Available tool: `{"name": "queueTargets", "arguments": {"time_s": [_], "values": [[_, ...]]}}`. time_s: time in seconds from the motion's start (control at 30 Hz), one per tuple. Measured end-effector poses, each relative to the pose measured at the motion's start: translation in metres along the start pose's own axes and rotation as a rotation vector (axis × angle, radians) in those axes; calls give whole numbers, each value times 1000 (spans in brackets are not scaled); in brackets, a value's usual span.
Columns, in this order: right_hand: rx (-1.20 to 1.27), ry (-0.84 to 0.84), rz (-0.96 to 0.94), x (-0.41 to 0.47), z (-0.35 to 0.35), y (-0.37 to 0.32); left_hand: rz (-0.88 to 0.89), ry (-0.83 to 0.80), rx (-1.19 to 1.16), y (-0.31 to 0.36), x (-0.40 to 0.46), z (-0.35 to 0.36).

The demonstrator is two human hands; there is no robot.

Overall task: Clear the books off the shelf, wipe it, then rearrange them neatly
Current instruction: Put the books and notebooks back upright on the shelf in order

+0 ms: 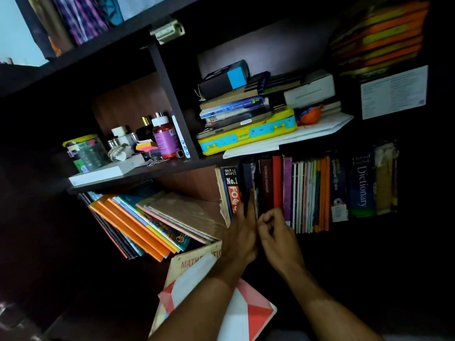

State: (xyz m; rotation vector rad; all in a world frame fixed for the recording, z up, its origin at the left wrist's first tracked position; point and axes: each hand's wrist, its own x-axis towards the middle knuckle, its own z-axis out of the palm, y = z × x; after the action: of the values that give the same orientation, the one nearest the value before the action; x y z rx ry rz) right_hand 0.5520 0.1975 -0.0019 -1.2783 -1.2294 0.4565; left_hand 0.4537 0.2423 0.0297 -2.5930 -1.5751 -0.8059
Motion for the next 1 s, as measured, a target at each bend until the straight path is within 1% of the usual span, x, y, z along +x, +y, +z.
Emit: {"name": "queueTargets", "arguments": {"time_s": [0.03, 0.07, 0.1, 0.17, 0.23, 0.33, 0.43, 0.5, 0.57, 0.67, 0.73, 0.8, 0.83, 0.87, 0.9, 0.93, 0.97, 1.0], "values": [[10, 8, -6, -1, 0, -2, 8, -67, 42, -1, 0, -2], [14, 12, -14, -1, -1, -4, 4, -84, 20, -1, 0, -4], [6, 13, -26, -2, 0, -5, 14, -48, -45, -3, -1, -5], [-33, 22, -63, -2, -1, -6, 60, 73, -219, -8, -4, -6], [-38, 6, -77, -2, 0, -4, 35, 139, -330, -11, -4, -6], [-41, -26, -47, 0, 1, -1, -51, 158, -343, -10, 17, -6], [-70, -42, -9, 3, 2, 2, -75, 155, -376, -12, 34, -2], [-86, -64, 4, 5, 3, 4, -79, 88, -451, -22, 33, 2], [-108, -77, 2, 5, 4, 6, -43, -17, -493, -33, 24, 3], [-137, -116, 30, 5, 6, 6, 51, -155, -472, -53, 0, -14], [-154, -135, 61, 5, 6, 5, 63, -216, -412, -71, -20, -41], [-168, -110, 80, 7, 5, 5, 9, -233, -294, -99, -40, -70], [-163, -88, 93, 8, 5, 6, -53, -285, -234, -111, -51, -87], [-160, -73, 92, 7, 4, 5, -161, -374, -235, -119, -62, -100], [-151, -96, 73, 6, 6, 5, -279, -488, -277, -126, -74, -111], [-160, -160, 40, 5, 7, 4, -336, -572, -286, -128, -84, -117], [-171, -270, 13, 4, 12, 6, -337, -588, -242, -129, -92, -120], [-211, -385, 3, 1, 14, 4, -345, -571, -205, -130, -97, -122]]}}
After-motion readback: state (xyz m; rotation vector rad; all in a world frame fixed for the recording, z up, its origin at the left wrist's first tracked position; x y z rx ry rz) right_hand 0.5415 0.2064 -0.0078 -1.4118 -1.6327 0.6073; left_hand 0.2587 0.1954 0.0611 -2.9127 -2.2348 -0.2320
